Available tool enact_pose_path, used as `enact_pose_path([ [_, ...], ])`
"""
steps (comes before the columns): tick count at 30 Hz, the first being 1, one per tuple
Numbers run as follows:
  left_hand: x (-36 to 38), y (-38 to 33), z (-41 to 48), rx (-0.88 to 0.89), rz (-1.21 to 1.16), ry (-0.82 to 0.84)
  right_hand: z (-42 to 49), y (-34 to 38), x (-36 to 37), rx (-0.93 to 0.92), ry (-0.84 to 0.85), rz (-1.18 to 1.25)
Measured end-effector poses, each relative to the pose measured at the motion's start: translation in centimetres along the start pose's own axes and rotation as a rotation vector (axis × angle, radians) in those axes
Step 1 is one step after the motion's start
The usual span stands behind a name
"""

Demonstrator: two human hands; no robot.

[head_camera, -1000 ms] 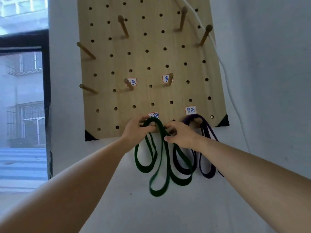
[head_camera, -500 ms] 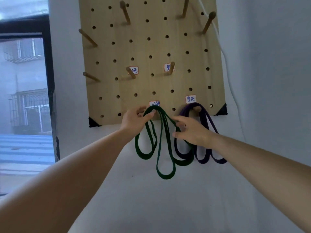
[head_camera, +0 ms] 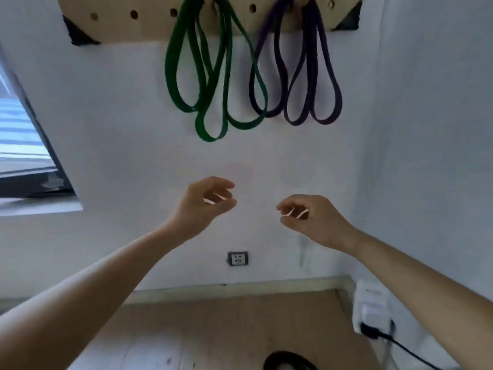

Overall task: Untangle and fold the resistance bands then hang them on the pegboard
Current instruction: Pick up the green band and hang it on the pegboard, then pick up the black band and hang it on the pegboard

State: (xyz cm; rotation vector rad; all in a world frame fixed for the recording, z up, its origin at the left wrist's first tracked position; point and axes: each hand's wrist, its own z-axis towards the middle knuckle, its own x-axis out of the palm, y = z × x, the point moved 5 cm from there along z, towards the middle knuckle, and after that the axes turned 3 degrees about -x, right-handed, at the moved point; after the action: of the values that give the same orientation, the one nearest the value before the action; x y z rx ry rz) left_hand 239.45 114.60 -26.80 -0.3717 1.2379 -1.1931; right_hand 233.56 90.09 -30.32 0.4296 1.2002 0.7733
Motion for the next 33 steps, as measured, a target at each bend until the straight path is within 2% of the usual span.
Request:
enact_pose_path([
  [6,11.5,12.8,-9.6,-0.187,0.094,0.338,-7.4,-10.8,10.9,0.282,0.296,-0.011],
  [10,17.8,19.6,-15.5,-0.263,0.143,0.454,-12.2,-16.1,17.2,0.397,0.537,-0.074],
  [14,23.6,24.5,-20.5,-0.334,0.172,0.543,-16.3,-21.2,22.2,0.508,0.657,-0.09],
  [17,26.7,27.3,-23.3,-0.413,0.173,0.543,-18.8,-24.3,24.8,0.578,0.659,-0.097],
  [24,32.5,33.4,-25.8,-0.557,0.267,0.387,-21.9,-31.0,28.5,0.715,0.472,-0.147],
  [28,35.4,35.2,-25.0,-0.617,0.309,0.308,-22.9,-33.9,30.0,0.726,0.468,-0.166],
  [33,38.6,37.0,-24.2,-0.762,0.296,0.312,-23.2,-35.3,31.6,0.716,0.395,-0.14],
])
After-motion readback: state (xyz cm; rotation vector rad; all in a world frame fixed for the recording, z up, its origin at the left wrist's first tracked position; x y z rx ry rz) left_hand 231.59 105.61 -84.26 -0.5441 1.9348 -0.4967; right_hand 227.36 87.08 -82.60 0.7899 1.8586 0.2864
